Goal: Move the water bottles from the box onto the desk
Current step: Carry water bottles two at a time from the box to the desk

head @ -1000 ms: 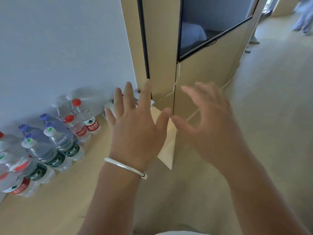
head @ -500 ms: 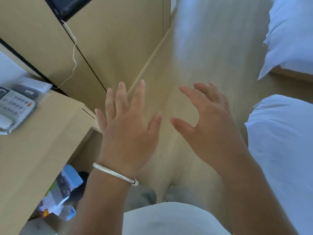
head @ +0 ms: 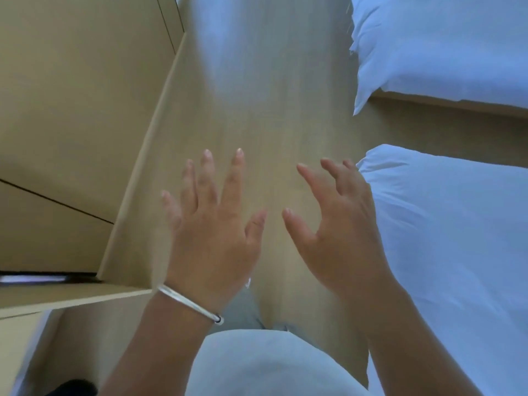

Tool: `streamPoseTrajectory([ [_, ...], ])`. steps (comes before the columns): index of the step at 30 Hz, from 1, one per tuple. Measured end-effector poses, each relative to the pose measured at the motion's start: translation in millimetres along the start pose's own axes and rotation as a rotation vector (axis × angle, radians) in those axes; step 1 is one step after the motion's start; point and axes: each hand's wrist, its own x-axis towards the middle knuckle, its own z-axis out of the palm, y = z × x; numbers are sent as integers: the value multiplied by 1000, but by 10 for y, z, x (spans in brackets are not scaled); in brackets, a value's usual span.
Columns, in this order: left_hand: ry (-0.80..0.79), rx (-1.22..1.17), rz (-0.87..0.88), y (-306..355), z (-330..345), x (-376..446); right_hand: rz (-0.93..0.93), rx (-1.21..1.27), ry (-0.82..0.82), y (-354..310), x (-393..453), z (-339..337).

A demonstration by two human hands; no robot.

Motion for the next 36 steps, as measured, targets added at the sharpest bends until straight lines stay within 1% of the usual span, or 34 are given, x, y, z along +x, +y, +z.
streamPoseTrajectory([
  [5, -35, 77, 55, -150, 32, 1139, 33, -77, -23, -39, 1074, 195],
  [9, -59, 118, 110, -245, -71, 1839, 61, -89, -36, -16, 1719, 243],
  [12, -78, 160, 147, -213, -139, 2327, 75, -97, -48, 65, 2145, 242],
  [17, -108, 169, 151, -25, -81, 3099, 107, -88, -52, 348, 2806, 216],
  [20, -127, 182, 154, 218, 69, 3681, 109, -73, -62, 666, 3333, 191],
  [22, -114, 206, 161, 396, 186, 4041, 64, -99, -51, 885, 3688, 207],
  [24, -123, 206, 166, 635, 275, 4462, 45, -98, -75, 1129, 4103, 168],
  [29, -88, 197, 200, 1332, 283, 5421, 21, -125, -55, 1673, 5153, -257],
  [32, -52, 192, 208, 1667, 240, 5958, 2, -139, -2, 1857, 5784, -516],
  [36, -65, 156, 189, 1954, 264, 6642, 37, -90, -1, 1978, 6506, -721],
])
